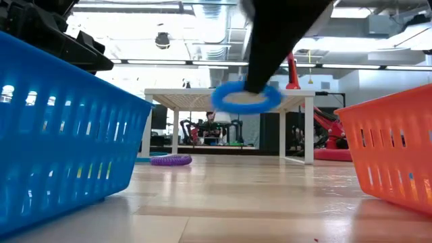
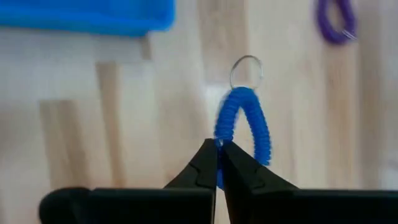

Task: Pick & Place Office Desk Supplies
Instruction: Put the blue spring keychain into the orange bin, then put the violet spring keychain into the orange bin

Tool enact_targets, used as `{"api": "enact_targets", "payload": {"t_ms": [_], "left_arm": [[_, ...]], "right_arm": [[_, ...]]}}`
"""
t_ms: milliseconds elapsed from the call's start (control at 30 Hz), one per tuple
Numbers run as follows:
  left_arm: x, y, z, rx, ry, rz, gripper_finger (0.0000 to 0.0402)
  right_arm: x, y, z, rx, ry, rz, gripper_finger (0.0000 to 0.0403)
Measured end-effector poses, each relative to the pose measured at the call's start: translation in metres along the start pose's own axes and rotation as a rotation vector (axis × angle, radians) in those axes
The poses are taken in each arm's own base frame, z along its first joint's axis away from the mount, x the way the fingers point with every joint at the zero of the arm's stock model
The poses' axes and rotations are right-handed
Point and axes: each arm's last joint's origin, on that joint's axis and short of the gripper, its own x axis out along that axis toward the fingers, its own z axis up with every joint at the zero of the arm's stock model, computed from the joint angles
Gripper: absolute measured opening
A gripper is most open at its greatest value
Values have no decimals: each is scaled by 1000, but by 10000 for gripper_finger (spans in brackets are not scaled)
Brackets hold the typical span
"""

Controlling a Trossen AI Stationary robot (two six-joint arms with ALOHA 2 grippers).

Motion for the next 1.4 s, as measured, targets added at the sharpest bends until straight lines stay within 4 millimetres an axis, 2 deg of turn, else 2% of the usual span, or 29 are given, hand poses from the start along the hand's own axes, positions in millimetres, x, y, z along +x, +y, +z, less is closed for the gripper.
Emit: {"api": "enact_targets", "payload": {"t_ms": [100,200,433,633,800,1200,1400], "left_arm": [[0,0,0,1,1,-1,144],[0,0,0,1,2,0,144],[0,0,0,0,1,0,144],[0,0,0,-9,-1,-1,144],[0,0,0,-12,-1,-1,144],[0,-1,0,-14,3,-29,144],[0,-1,0,-15,3,-30,144]], "right_arm": [[-22,6,-6,28,6,-17,2],[-40,15,-22,66,51,-28,1],[-61,49,-59,195,128,28,0],[-73,68,-80,279,135,51,0],[-75,71,-82,285,111,43,12],[-74,69,-81,284,77,21,113],[-75,68,-80,255,25,-9,137]]}}
